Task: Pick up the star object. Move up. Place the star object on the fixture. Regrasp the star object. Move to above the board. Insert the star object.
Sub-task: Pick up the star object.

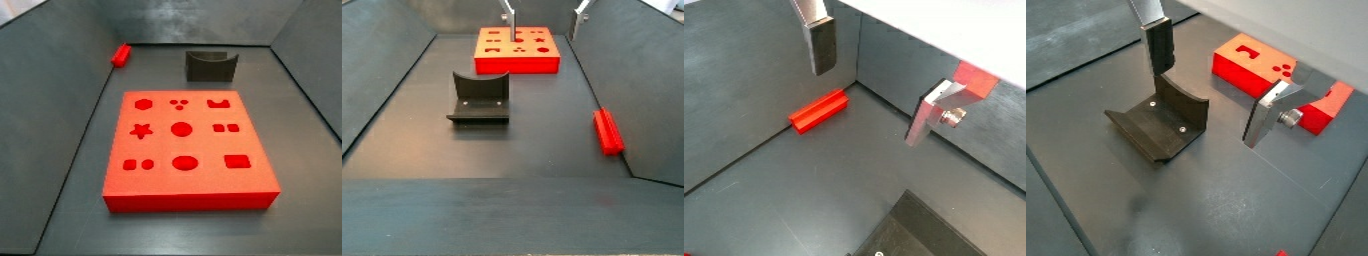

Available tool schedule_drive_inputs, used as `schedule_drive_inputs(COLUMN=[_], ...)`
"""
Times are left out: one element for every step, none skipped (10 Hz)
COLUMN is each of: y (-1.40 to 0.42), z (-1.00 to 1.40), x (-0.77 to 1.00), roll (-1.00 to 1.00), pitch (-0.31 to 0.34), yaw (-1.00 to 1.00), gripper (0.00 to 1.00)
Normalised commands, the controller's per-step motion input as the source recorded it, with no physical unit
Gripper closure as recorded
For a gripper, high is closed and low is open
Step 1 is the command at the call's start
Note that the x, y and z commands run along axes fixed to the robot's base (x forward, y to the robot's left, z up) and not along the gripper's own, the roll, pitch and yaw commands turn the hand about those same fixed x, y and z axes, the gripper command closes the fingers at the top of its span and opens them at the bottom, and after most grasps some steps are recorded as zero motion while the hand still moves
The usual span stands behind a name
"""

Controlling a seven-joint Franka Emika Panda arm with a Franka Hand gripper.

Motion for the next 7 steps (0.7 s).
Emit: schedule_drive_inputs(y=[0.00, 0.10, 0.45, 0.41, 0.42, 0.40, 0.32], z=[-0.04, -0.28, -0.68, -0.75, -0.82, -0.80, -0.72], x=[-0.03, -0.89, -0.83, -0.98, -0.85, -1.00, -1.00], roll=[0.02, 0.00, 0.02, 0.06, 0.06, 0.04, 0.00], pitch=[-0.039, -0.163, -0.164, -0.204, -0.193, -0.231, -0.267], yaw=[0.00, -0.26, -0.04, 0.00, 0.00, 0.00, 0.00], gripper=[0.00, 0.00, 0.00, 0.00, 0.00, 0.00, 0.00])
